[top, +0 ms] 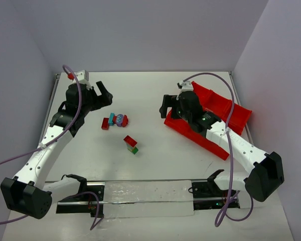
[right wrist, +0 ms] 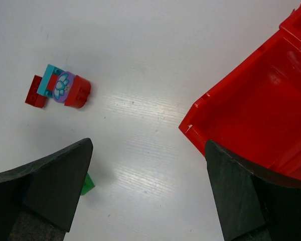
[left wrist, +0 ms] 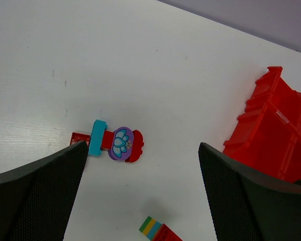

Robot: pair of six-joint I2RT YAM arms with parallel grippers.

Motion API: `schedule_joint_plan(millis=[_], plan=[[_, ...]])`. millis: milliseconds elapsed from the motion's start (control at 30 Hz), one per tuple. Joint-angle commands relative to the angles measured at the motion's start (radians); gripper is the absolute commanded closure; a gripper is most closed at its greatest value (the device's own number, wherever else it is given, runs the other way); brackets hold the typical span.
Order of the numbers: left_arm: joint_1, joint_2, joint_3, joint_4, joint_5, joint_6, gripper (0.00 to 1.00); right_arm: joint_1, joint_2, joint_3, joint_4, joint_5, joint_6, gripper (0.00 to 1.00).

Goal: Sort the legos into containers by color

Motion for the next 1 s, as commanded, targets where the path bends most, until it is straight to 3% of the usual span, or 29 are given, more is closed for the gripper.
schedule_joint_plan(millis=[0, 133, 300, 400, 600, 967], plan=[[-0.003, -0.005, 0.050, 0.016, 0.002, 0.019, 0.01, 0.035, 0.009, 0.063, 0.017, 0.028, -0.006, 0.00], [-0.003, -0.007, 0.045, 0.025, -0.020, 0.006, 0.01, 0.148, 0.038, 0.112, -0.016, 0.077, -0.085, 0.00], [-0.003, -0.008, 0.033, 0.018, -0.086, -0.013, 0.01, 0.304, 0.162, 0.230, -0.114, 0.295, -0.119, 0.00], [-0.003, -0.001, 0.043, -0.011, -0.116, -0.015, 0.01, 0.354, 0.218, 0.287, -0.140, 0.236, -0.132, 0.01], [-0.003, -0.009, 0.045, -0.042, -0.149, 0.003, 0.01, 0.441, 0.222, 0.235, -0.039, -0.023, -0.200, 0.09], [-0.003, -0.006, 0.038, -0.044, -0.147, 0.005, 0.01, 0.552, 0.386, 0.289, -0.073, -0.061, -0.270, 0.11]])
